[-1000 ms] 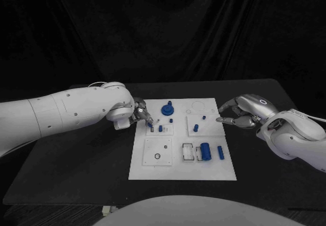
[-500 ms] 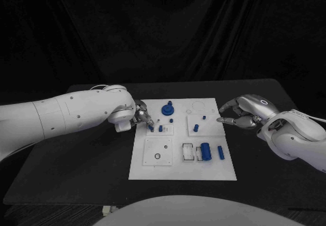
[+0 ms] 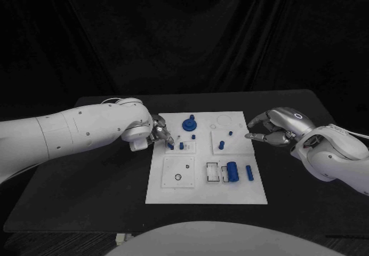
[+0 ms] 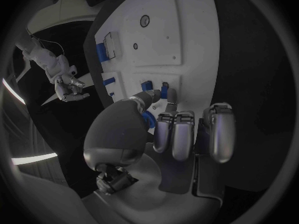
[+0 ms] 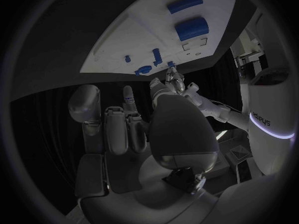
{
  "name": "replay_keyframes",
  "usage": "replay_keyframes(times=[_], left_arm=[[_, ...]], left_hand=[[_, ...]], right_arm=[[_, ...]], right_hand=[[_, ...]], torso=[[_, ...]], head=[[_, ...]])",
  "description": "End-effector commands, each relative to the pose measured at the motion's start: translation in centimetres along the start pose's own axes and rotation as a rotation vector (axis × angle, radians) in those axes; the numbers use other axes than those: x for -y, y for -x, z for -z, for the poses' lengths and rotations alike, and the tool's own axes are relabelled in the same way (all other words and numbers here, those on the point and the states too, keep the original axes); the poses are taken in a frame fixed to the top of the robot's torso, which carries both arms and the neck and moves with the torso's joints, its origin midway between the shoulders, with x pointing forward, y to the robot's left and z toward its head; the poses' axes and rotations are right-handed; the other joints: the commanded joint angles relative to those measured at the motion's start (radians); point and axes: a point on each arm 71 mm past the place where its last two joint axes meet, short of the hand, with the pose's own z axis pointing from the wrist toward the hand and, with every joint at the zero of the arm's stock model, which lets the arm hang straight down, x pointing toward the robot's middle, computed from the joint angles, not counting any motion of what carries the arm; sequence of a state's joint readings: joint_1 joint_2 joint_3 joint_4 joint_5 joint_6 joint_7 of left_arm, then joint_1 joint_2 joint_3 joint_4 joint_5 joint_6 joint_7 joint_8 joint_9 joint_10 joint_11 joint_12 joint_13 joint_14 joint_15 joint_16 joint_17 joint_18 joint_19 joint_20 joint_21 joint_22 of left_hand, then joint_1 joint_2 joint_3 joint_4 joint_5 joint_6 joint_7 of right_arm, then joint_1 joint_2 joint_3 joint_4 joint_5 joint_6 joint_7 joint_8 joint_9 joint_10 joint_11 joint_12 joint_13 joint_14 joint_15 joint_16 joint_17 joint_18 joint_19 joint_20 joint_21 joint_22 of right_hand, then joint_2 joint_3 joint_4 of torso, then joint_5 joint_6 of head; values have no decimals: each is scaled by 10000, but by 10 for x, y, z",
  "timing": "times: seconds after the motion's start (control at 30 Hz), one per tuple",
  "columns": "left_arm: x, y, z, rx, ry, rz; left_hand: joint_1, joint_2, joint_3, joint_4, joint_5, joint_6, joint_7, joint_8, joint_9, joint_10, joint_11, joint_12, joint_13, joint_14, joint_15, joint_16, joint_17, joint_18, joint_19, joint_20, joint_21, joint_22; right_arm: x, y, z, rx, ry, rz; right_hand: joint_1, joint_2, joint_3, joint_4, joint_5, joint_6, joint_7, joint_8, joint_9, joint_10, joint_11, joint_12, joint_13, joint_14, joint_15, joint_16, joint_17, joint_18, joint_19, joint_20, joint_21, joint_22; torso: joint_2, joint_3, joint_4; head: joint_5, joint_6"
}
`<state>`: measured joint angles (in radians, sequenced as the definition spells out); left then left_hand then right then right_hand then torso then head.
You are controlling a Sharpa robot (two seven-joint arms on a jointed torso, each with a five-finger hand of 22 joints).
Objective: Assemble the parts on the task board
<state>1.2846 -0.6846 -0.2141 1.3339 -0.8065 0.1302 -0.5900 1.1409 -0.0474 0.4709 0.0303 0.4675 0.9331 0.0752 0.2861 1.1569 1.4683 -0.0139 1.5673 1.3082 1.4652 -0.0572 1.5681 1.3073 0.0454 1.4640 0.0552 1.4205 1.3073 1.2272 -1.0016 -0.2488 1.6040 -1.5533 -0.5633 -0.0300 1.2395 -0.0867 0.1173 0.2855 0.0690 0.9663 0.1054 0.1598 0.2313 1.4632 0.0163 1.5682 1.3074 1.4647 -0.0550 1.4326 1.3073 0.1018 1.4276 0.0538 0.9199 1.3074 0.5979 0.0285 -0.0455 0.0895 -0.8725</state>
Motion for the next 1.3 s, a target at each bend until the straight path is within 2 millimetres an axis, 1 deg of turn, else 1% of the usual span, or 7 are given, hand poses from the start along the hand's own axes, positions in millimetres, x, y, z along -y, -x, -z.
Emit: replay_keyframes(times=[0.03,0.23,0.4,0.9,0.97,1.23,1.3], left_arm=[[-1,-4,-2,-110,-66,5],[-3,-7,-2,-240,28,-33],[-6,-8,-2,-284,75,-31],[-8,-9,-4,-342,156,-40],[-8,-9,-4,-345,180,-38],[-8,-9,-4,-458,259,-117],[-8,-10,-4,-483,277,-140]], left_hand=[[38,102,526,-491,19,135,-234,-17,18,1025,-58,35,2626,1056,-87,27,2635,-46,25,-70,-23,2086],[44,105,572,-512,60,152,-230,-16,15,1025,-56,35,2626,1056,-86,27,2635,-43,18,-71,-35,2083],[46,102,590,-522,78,158,-228,-16,15,1025,-55,35,2626,1056,-86,27,2635,-40,10,-71,-49,2079],[42,90,612,-535,97,150,-221,-24,13,1025,-51,35,2626,1056,-85,27,2635,-37,1,-71,-62,2075],[45,71,728,-603,253,159,-198,-27,18,1025,-37,35,2626,1056,-75,27,2635,-38,3,-68,-64,2077],[37,63,730,-605,250,168,-198,-23,20,1025,-35,35,2626,1056,-74,27,2635,-39,6,-68,-60,2078],[-8,43,741,-605,157,201,-202,-15,23,1025,-32,35,2626,1056,-70,27,2635,-37,-1,-64,-73,2075]], right_arm=[[0,-1,0,68,-26,-3],[1,-2,1,29,-56,-7],[1,-3,1,3,-75,-8],[2,-4,2,-45,-105,-11],[2,-4,2,-48,-117,-8],[2,-5,1,-76,-124,-11],[2,-5,1,-79,-128,-11]], right_hand=[[15,62,6,-51,57,67,-22,-35,-16,1076,65,26,2634,718,76,-67,1063,50,4,52,-35,1205],[15,62,6,-51,57,67,-22,-35,-16,1076,65,26,2634,718,76,-67,1063,50,4,52,-35,1205],[15,62,6,-51,57,67,-22,-35,-16,1076,65,26,2634,718,76,-67,1063,50,4,52,-35,1205],[15,62,6,-51,57,67,-22,-35,-16,1076,65,26,2634,718,76,-67,1063,50,4,52,-35,1205],[15,62,6,-51,57,67,-22,-35,-16,1076,65,26,2634,718,76,-67,1063,50,4,52,-35,1205],[42,51,-3,-60,80,92,-26,-41,-20,1076,63,26,2634,716,74,-75,1055,56,-1,51,-67,1199],[42,51,-3,-60,80,92,-26,-41,-20,1076,63,26,2634,716,74,-75,1055,56,-1,51,-67,1199]], torso=[[-6,-1,-11],[2,7,12],[5,12,-3],[14,3,11],[15,2,2],[20,-4,-8],[18,-2,-7]], head=[[11,-1],[-22,-1],[11,-1],[-17,-1],[-14,-1],[1,-1],[1,-1]])
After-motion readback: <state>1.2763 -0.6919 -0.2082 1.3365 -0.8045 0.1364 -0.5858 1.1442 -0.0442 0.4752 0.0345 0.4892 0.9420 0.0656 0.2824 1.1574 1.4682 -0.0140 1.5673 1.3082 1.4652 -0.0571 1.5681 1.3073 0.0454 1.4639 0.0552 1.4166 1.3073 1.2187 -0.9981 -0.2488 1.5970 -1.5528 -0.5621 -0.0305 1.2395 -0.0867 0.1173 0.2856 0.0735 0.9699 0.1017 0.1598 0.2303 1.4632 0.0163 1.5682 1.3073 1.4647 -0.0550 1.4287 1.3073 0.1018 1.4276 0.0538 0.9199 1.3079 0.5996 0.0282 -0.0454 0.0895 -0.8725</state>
